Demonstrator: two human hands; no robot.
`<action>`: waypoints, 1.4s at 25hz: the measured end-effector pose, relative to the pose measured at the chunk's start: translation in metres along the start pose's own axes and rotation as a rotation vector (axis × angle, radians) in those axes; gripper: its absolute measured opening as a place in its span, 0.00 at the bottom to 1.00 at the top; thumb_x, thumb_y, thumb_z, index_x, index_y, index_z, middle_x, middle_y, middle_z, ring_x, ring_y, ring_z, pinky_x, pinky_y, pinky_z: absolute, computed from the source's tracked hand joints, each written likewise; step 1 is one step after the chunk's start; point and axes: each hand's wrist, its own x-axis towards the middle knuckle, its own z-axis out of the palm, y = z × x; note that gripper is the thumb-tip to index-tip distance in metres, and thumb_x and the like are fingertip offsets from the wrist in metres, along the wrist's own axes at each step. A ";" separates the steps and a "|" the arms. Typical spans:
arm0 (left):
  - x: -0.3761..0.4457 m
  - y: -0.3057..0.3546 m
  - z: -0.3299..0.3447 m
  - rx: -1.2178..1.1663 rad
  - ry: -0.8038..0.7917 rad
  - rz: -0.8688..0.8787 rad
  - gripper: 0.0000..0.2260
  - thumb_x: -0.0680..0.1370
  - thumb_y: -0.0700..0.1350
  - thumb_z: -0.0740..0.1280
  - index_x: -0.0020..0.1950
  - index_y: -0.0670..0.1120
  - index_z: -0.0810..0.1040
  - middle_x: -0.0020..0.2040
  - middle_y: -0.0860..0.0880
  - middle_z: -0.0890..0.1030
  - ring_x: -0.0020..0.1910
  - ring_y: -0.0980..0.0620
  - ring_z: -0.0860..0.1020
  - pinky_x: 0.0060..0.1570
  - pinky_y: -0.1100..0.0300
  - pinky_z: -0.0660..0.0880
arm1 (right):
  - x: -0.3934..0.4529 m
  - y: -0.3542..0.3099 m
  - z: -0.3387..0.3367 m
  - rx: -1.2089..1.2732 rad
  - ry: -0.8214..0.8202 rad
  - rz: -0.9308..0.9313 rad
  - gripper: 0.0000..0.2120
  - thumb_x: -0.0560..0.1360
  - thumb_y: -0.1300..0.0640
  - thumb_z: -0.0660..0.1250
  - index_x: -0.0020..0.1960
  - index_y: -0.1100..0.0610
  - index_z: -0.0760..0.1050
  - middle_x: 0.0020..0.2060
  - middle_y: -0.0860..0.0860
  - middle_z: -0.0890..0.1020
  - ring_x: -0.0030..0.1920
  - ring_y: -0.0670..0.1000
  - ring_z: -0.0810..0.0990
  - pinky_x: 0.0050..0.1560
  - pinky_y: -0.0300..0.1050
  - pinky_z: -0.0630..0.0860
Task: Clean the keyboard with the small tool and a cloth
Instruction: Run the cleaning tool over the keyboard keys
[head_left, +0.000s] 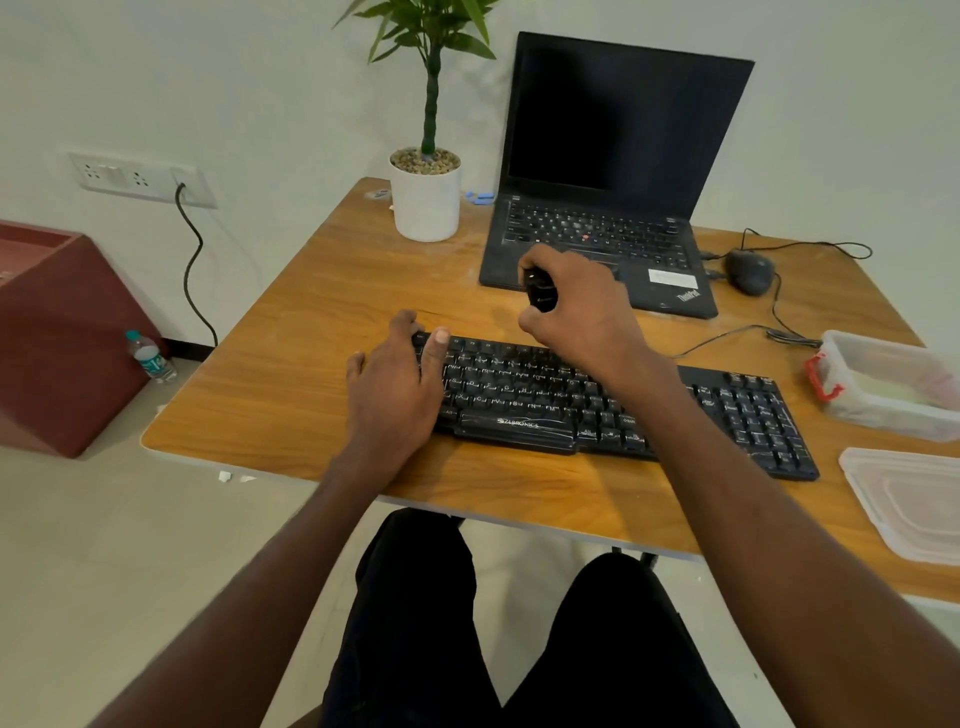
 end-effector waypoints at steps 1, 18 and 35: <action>0.000 0.000 0.000 0.001 0.002 0.000 0.31 0.86 0.68 0.45 0.78 0.48 0.64 0.66 0.51 0.83 0.66 0.48 0.80 0.77 0.34 0.58 | 0.001 -0.003 0.002 0.043 -0.004 -0.026 0.17 0.74 0.57 0.73 0.60 0.47 0.74 0.50 0.45 0.79 0.49 0.49 0.79 0.46 0.44 0.80; 0.000 0.000 0.000 0.002 0.039 0.013 0.32 0.86 0.66 0.47 0.81 0.44 0.59 0.64 0.57 0.81 0.64 0.49 0.80 0.77 0.33 0.57 | -0.008 0.015 -0.023 0.178 -0.139 0.096 0.15 0.76 0.58 0.72 0.58 0.44 0.74 0.50 0.45 0.79 0.45 0.44 0.80 0.33 0.29 0.75; -0.012 0.018 -0.005 0.259 -0.112 0.251 0.36 0.84 0.71 0.48 0.82 0.47 0.59 0.74 0.49 0.78 0.74 0.48 0.74 0.82 0.39 0.51 | -0.064 0.062 -0.051 0.140 0.137 0.167 0.17 0.83 0.58 0.67 0.68 0.42 0.76 0.59 0.51 0.79 0.54 0.46 0.78 0.51 0.37 0.79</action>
